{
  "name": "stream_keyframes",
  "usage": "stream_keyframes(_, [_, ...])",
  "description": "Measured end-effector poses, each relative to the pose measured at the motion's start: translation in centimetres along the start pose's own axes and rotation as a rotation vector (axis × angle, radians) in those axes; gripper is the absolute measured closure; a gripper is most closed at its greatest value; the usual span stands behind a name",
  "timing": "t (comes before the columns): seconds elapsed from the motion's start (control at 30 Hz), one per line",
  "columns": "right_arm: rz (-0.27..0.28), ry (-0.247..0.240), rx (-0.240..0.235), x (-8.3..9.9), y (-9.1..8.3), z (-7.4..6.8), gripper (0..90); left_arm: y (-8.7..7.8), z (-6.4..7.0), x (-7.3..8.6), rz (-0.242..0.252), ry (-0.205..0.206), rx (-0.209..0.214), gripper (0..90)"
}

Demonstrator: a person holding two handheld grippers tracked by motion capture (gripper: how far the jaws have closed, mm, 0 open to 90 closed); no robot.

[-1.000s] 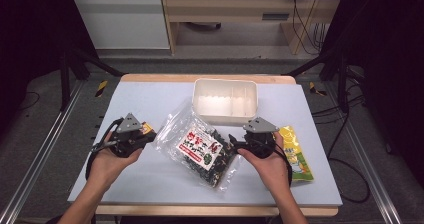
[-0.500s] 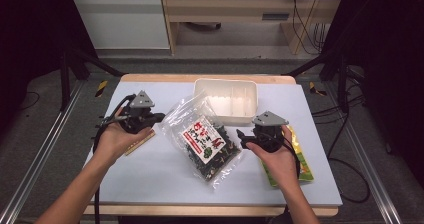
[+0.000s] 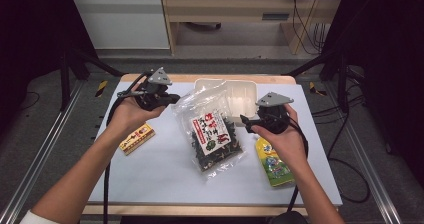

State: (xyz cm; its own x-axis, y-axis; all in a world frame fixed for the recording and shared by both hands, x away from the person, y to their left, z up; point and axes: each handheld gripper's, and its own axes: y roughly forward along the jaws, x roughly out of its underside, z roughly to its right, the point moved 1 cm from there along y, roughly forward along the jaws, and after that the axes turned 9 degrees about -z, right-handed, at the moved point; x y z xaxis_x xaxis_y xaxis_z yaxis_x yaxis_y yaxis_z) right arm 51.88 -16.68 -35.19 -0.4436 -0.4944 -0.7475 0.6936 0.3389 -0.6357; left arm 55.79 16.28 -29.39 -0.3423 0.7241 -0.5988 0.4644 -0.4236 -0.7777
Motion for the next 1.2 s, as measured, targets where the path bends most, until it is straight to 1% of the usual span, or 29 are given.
stream_keyframes(0.07, [-0.001, -0.013, -0.006, -0.6, -0.3, 0.4, 18.9, -0.1, 0.2, -0.7, 0.006, 0.024, -0.003, 90.0])
stream_keyframes(0.2, [-0.003, -0.033, -0.006, -1.8, -0.9, 1.2, 19.1, -0.2, 0.4, -1.7, 0.013, 0.044, -0.005, 90.0])
stream_keyframes(0.23, [-0.003, -0.039, -0.004, -2.0, -1.0, 1.4, 19.1, -0.2, 0.5, -2.0, 0.017, 0.055, -0.003, 90.0])
stream_keyframes(0.37, [-0.004, -0.056, -0.001, -3.0, -1.4, 2.1, 19.1, -0.3, 0.7, -2.8, 0.026, 0.067, -0.004, 90.0])
stream_keyframes(0.53, [-0.019, -0.086, -0.003, -4.1, -1.2, 3.2, 19.1, -0.1, 0.7, -3.9, 0.027, 0.087, -0.002, 90.0])
stream_keyframes(0.73, [-0.045, -0.125, -0.038, -5.2, -0.7, 4.3, 19.1, 0.0, 0.8, -4.5, 0.032, 0.11, 0.002, 90.0])
stream_keyframes(0.83, [-0.049, -0.143, -0.053, -5.9, -0.7, 4.6, 18.6, -0.1, 0.9, -4.8, 0.041, 0.114, 0.008, 90.0])
stream_keyframes(0.87, [-0.053, -0.153, -0.056, -6.0, -0.7, 4.7, 18.3, -0.2, 1.0, -4.9, 0.044, 0.119, 0.01, 90.0])
stream_keyframes(0.93, [-0.057, -0.163, -0.079, -6.3, -0.8, 4.9, 16.2, -0.2, 1.1, -5.1, 0.049, 0.128, 0.011, 90.0])
stream_keyframes(1.03, [-0.066, -0.19, -0.069, -6.4, -0.9, 5.1, 16.2, -0.2, 1.4, -5.4, 0.05, 0.137, 0.013, 90.0])
stream_keyframes(1.17, [-0.067, -0.206, -0.071, -6.4, -1.3, 5.3, 16.2, -0.4, 1.7, -5.9, 0.053, 0.152, 0.014, 90.0])
stream_keyframes(1.2, [-0.066, -0.207, -0.074, -6.4, -1.4, 5.3, 16.3, -0.4, 1.8, -6.0, 0.06, 0.154, 0.016, 90.0])
